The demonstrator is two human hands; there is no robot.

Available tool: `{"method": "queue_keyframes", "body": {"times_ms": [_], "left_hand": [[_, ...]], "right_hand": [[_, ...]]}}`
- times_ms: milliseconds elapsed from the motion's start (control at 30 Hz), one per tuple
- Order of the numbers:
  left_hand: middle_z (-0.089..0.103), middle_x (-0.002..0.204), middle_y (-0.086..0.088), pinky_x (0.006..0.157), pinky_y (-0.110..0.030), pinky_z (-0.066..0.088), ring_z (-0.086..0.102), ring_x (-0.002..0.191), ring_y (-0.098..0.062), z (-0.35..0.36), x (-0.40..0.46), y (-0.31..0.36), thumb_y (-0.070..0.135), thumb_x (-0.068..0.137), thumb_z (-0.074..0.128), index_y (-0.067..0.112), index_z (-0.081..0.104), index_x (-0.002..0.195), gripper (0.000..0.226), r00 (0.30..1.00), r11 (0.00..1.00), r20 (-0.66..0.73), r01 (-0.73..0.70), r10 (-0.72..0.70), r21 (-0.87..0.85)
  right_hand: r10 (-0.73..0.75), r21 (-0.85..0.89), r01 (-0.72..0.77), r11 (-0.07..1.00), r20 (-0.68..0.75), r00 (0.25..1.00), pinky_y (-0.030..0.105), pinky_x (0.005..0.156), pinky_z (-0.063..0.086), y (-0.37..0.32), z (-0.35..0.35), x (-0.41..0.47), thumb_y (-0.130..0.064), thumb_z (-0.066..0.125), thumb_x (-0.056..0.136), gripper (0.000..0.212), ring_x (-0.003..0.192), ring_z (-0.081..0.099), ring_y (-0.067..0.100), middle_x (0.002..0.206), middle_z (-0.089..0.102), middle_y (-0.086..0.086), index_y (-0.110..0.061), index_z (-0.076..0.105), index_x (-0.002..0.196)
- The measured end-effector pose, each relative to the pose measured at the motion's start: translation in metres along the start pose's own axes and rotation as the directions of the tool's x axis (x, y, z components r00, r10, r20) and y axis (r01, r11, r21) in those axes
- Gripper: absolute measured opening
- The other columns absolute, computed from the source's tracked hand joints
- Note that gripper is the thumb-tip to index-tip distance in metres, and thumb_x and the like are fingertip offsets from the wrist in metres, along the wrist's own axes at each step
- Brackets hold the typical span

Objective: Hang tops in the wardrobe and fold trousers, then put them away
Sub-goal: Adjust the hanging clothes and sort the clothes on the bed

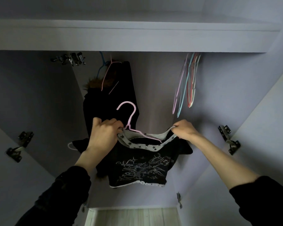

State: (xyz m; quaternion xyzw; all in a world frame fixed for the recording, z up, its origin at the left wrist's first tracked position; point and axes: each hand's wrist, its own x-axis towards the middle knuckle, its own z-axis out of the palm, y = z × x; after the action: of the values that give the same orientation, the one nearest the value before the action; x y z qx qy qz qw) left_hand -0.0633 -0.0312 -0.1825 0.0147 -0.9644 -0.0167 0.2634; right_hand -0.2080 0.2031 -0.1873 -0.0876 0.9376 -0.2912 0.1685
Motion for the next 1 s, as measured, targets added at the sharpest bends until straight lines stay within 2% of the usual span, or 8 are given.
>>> {"method": "queue_keyframes", "body": {"times_ms": [200,433,533,633,733,833,933,1000], "left_hand": [[0.068,0.081,0.000,0.076,-0.033,0.020,0.062,0.069,-0.023,0.000,0.007,0.014,0.007,0.087,0.061,0.014,0.071,0.085,0.012,0.998,0.996,-0.003,0.062,-0.062,-0.070],[0.070,0.080,0.005,0.072,-0.029,0.014,0.063,0.067,-0.019,-0.008,0.004,0.002,0.003,0.083,0.064,0.014,0.071,0.081,0.014,0.988,0.983,-0.081,0.121,-0.133,-0.138],[0.070,0.080,0.005,0.073,-0.027,0.012,0.063,0.068,-0.018,-0.010,0.003,0.000,0.002,0.084,0.064,0.014,0.071,0.082,0.014,0.984,0.979,-0.080,0.149,-0.161,-0.141],[0.069,0.080,0.005,0.073,-0.027,0.013,0.060,0.065,-0.017,-0.011,0.003,-0.001,0.003,0.085,0.062,0.014,0.071,0.082,0.014,0.982,0.976,-0.083,0.157,-0.171,-0.151],[0.069,0.078,0.005,0.072,-0.028,0.015,0.058,0.061,-0.017,-0.012,0.002,0.001,0.003,0.085,0.064,0.014,0.072,0.082,0.015,0.979,0.978,-0.113,0.152,-0.169,-0.144],[0.069,0.075,0.004,0.071,-0.029,0.016,0.057,0.057,-0.019,-0.011,0.001,0.003,0.007,0.085,0.061,0.014,0.073,0.081,0.015,0.979,0.981,-0.140,0.126,-0.147,-0.148],[0.071,0.075,0.003,0.070,-0.028,0.016,0.057,0.055,-0.020,-0.010,-0.001,0.004,0.005,0.084,0.064,0.014,0.073,0.080,0.014,0.977,0.980,-0.152,0.128,-0.152,-0.154],[0.071,0.076,0.004,0.070,-0.027,0.017,0.057,0.055,-0.019,-0.011,-0.003,0.005,0.003,0.083,0.066,0.015,0.073,0.079,0.014,0.972,0.973,-0.161,0.140,-0.170,-0.182]], "right_hand": [[-0.173,-0.050,0.180,0.982,0.108,0.979,0.021,0.056,0.043,-0.030,0.009,-0.014,-0.015,0.048,0.084,0.022,0.056,0.057,0.014,0.064,0.058,0.005,-0.001,0.065,0.085],[-0.043,0.156,0.013,0.988,0.189,0.981,0.018,0.052,0.036,-0.006,0.001,-0.015,-0.013,0.053,0.087,0.014,0.058,0.061,0.010,0.071,0.062,-0.002,-0.019,0.057,0.075],[-0.088,0.217,0.023,0.976,0.296,0.951,0.019,0.063,0.041,0.001,0.001,-0.017,-0.021,0.062,0.088,0.004,0.069,0.064,0.010,0.082,0.067,-0.002,-0.017,0.063,0.088],[-0.180,0.409,-0.023,0.912,0.452,0.874,0.023,0.078,0.047,0.003,0.000,-0.020,-0.016,0.066,0.087,0.030,0.094,0.063,0.014,0.103,0.066,0.002,-0.010,0.059,0.115],[-0.208,0.086,0.189,0.978,0.383,0.900,0.024,0.086,0.041,-0.001,0.005,-0.018,-0.011,0.065,0.086,0.049,0.102,0.054,0.013,0.115,0.055,0.000,-0.016,0.052,0.133],[-0.317,-0.402,0.389,0.829,0.235,0.919,0.032,0.089,0.030,-0.007,0.012,-0.019,-0.028,0.063,0.086,0.040,0.110,0.048,0.019,0.111,0.058,-0.003,-0.032,0.058,0.126],[-0.466,-0.546,0.457,0.702,0.134,0.875,0.033,0.081,0.022,-0.005,0.019,-0.021,-0.040,0.057,0.089,0.028,0.108,0.045,0.019,0.100,0.054,-0.004,-0.028,0.063,0.115],[-0.540,-0.483,0.507,0.714,0.082,0.838,0.032,0.082,0.026,-0.004,0.023,-0.023,-0.039,0.055,0.091,0.021,0.093,0.050,0.019,0.083,0.052,-0.007,-0.021,0.064,0.096]]}}
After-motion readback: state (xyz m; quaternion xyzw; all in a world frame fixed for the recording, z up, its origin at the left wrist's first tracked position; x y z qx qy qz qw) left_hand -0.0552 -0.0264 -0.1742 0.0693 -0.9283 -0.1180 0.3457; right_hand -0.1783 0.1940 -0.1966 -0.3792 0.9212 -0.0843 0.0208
